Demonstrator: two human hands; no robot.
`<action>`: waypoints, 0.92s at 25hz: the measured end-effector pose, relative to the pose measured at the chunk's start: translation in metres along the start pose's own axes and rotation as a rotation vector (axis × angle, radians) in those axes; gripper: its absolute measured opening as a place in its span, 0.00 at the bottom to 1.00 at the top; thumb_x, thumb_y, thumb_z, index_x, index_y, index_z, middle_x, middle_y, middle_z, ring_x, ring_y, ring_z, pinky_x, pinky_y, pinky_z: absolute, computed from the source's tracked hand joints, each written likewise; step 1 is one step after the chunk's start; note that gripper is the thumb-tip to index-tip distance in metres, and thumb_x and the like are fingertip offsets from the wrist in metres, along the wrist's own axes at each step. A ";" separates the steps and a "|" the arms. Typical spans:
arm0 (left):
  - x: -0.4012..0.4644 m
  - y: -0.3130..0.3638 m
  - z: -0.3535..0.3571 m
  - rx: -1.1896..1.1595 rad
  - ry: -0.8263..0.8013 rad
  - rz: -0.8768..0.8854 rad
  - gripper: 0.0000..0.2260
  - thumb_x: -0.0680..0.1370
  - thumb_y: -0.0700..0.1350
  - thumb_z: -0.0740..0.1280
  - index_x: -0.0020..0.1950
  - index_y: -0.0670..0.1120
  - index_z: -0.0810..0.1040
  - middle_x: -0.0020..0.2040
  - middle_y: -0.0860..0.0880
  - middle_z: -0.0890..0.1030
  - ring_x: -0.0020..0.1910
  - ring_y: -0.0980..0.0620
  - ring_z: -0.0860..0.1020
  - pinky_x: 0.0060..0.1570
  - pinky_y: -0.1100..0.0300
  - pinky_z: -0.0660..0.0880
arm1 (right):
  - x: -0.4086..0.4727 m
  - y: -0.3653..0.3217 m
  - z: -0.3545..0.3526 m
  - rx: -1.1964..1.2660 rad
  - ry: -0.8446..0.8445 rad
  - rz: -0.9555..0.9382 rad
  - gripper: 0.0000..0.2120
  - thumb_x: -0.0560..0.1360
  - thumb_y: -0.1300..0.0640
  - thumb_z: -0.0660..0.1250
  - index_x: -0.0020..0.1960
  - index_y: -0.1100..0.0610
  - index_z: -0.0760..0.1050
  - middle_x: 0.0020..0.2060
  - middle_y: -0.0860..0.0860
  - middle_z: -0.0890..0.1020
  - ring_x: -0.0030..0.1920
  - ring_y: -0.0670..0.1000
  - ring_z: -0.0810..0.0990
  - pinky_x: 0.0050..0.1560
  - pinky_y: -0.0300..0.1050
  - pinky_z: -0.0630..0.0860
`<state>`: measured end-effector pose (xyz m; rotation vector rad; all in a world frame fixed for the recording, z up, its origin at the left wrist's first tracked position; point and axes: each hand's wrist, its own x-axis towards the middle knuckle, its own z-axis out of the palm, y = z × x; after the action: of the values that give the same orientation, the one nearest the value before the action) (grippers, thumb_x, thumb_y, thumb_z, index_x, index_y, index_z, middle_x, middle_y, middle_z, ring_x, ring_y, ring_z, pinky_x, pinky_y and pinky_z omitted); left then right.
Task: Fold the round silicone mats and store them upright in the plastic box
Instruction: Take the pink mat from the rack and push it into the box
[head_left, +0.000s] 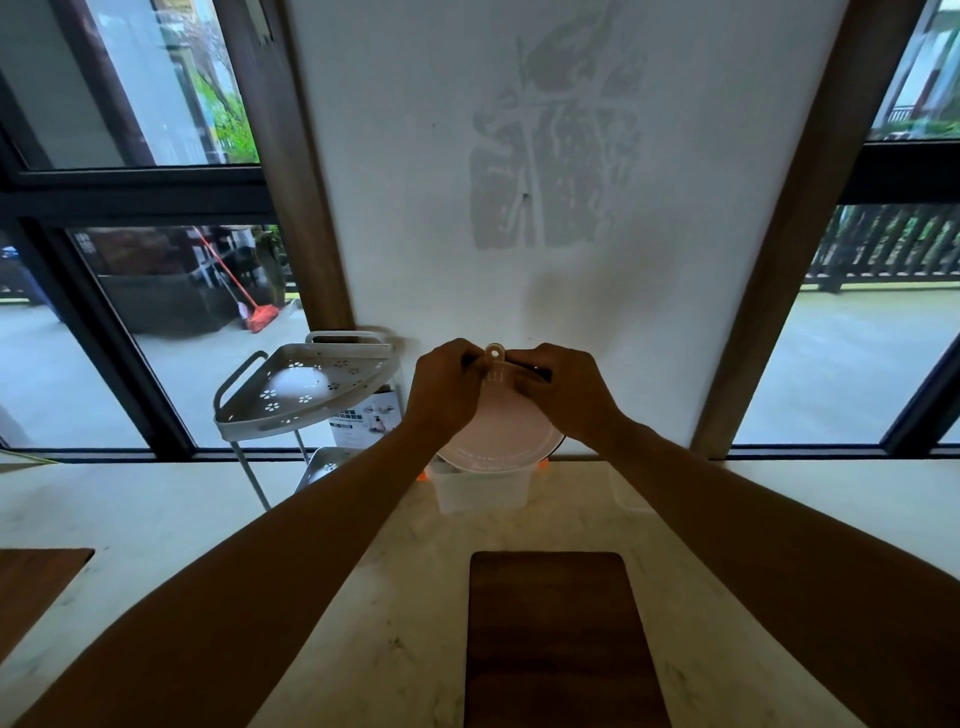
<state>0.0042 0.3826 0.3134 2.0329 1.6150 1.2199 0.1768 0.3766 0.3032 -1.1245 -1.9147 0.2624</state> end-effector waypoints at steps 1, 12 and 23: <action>0.003 -0.003 0.002 0.007 -0.005 -0.003 0.07 0.80 0.46 0.65 0.48 0.45 0.81 0.41 0.52 0.80 0.40 0.55 0.75 0.38 0.68 0.66 | 0.001 0.006 0.001 0.000 -0.014 0.012 0.13 0.75 0.47 0.65 0.58 0.43 0.80 0.45 0.43 0.85 0.45 0.40 0.78 0.47 0.29 0.71; 0.030 -0.068 0.037 0.056 -0.152 0.001 0.12 0.83 0.43 0.58 0.60 0.46 0.80 0.55 0.46 0.83 0.48 0.54 0.75 0.50 0.61 0.69 | 0.026 0.075 0.038 -0.033 -0.036 0.140 0.08 0.76 0.58 0.67 0.52 0.52 0.84 0.48 0.47 0.86 0.47 0.44 0.81 0.47 0.24 0.67; 0.086 -0.168 0.082 0.207 -0.203 -0.063 0.07 0.78 0.47 0.67 0.48 0.45 0.82 0.39 0.52 0.79 0.40 0.52 0.77 0.38 0.60 0.69 | 0.072 0.165 0.102 0.037 -0.097 0.238 0.06 0.76 0.56 0.68 0.50 0.52 0.83 0.43 0.45 0.84 0.44 0.45 0.79 0.44 0.31 0.69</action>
<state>-0.0451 0.5403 0.1904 2.1290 1.7516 0.8231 0.1832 0.5510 0.1918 -1.3373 -1.8505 0.4888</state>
